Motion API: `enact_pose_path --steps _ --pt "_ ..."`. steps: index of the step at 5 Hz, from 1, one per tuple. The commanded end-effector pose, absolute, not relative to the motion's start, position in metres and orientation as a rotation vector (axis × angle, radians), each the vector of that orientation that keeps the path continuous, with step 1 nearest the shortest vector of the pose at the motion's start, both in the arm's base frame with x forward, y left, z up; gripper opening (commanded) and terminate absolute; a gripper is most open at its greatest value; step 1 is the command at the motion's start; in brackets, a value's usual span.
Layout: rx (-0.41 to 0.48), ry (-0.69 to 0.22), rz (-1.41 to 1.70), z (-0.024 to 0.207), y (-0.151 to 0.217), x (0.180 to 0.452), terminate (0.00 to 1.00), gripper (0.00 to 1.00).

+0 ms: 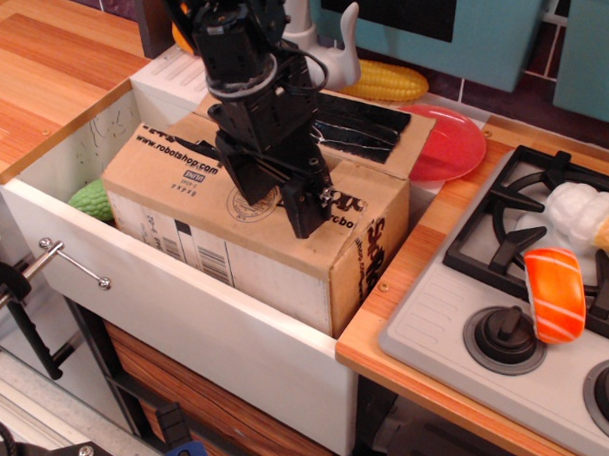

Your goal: Close small4fbox flaps

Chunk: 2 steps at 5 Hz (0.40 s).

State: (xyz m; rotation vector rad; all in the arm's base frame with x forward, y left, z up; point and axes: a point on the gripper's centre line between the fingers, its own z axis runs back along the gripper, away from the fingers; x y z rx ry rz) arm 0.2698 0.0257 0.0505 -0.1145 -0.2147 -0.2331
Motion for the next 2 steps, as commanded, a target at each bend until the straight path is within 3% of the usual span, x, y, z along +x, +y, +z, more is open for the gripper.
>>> enact_pose_path --steps 1,2 --pt "-0.107 -0.221 -0.185 0.0345 0.0236 0.2816 0.0 1.0" --pt "-0.108 -0.236 -0.171 0.0281 0.0226 0.2806 1.0 1.0"
